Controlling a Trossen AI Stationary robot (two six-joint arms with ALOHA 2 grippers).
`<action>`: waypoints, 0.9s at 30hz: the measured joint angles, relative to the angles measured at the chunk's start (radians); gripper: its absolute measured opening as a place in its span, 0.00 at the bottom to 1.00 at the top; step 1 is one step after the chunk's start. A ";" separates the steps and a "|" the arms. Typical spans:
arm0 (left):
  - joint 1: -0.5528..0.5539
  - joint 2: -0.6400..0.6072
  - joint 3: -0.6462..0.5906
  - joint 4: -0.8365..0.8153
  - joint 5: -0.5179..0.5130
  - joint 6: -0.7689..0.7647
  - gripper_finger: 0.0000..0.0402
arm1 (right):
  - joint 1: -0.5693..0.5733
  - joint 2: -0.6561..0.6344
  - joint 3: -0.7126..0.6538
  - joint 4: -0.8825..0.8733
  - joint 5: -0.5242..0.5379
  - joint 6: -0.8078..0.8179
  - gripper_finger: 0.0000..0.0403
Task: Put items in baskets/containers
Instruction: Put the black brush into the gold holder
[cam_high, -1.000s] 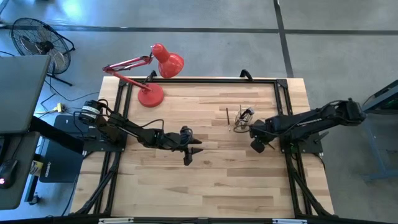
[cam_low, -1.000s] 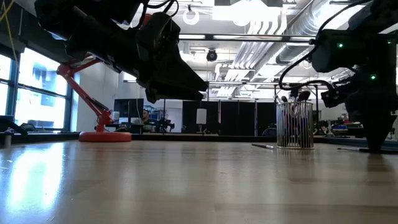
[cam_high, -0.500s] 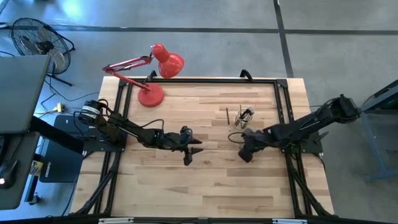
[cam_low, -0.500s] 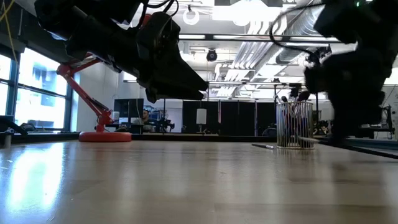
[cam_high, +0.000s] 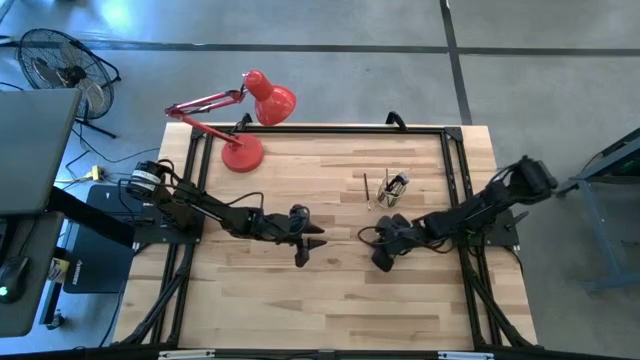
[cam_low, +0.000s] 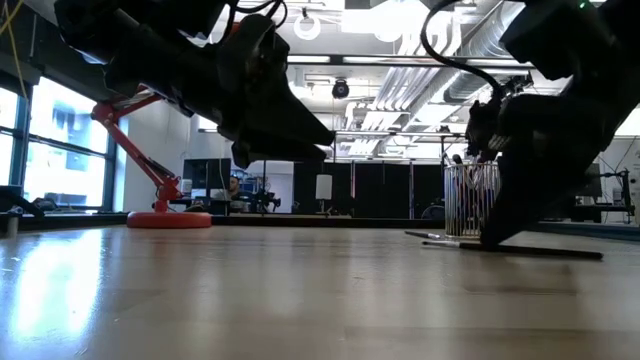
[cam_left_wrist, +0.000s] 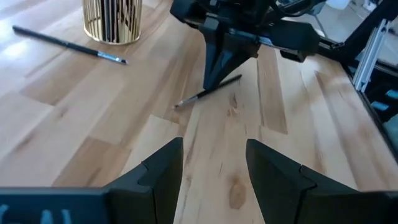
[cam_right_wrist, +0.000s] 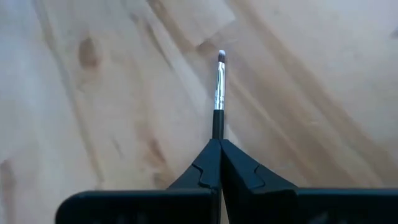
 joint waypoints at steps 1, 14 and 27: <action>0.000 0.000 0.000 -0.001 0.000 -0.016 0.43 | -0.001 -0.002 -0.001 -0.002 0.008 -0.001 0.00; 0.000 0.000 0.000 -0.051 0.000 -0.073 0.43 | -0.005 -0.050 0.064 -0.174 0.007 -0.052 0.00; 0.000 0.000 0.000 -0.047 -0.019 -0.061 0.43 | 0.012 -0.052 0.321 -0.638 0.015 -0.090 0.00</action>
